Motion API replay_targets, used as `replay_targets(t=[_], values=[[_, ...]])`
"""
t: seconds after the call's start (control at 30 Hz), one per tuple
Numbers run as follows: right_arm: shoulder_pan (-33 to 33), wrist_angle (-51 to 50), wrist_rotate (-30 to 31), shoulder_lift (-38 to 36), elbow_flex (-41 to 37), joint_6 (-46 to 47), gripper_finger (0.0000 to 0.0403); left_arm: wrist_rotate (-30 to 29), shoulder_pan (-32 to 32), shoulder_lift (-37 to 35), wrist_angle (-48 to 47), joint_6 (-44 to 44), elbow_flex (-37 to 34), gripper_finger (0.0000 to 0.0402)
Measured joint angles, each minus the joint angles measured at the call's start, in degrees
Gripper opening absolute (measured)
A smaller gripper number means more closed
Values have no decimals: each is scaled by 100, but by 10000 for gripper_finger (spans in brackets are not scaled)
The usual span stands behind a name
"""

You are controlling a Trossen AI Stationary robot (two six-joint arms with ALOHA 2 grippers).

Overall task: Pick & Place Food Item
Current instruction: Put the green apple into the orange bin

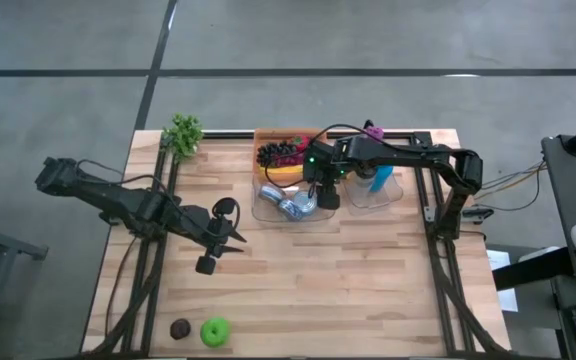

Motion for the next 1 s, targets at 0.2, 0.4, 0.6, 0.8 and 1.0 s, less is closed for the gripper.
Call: replay_targets(t=[0.2, 0.4, 0.6, 0.8, 1.0], values=[[2, -17, -2, -83, 0, 54, 167, 0, -2, 0, -1, 0, 0, 118], [72, -250, -1, -435, 111, 636, 157, 1, -1, 0, -1, 0, 0, 118], [457, -283, 1, -1042, 120, 809, 151, 2, 0, 0, -1, 0, 0, 118], [1135, -103, 6, -1452, 120, 973, 154, 0, 0, 0, 0, 0, 0, 118], [1943, 3, 4, -1587, 117, 966, 161, 0, 0, 0, 1, 0, 0, 118]])
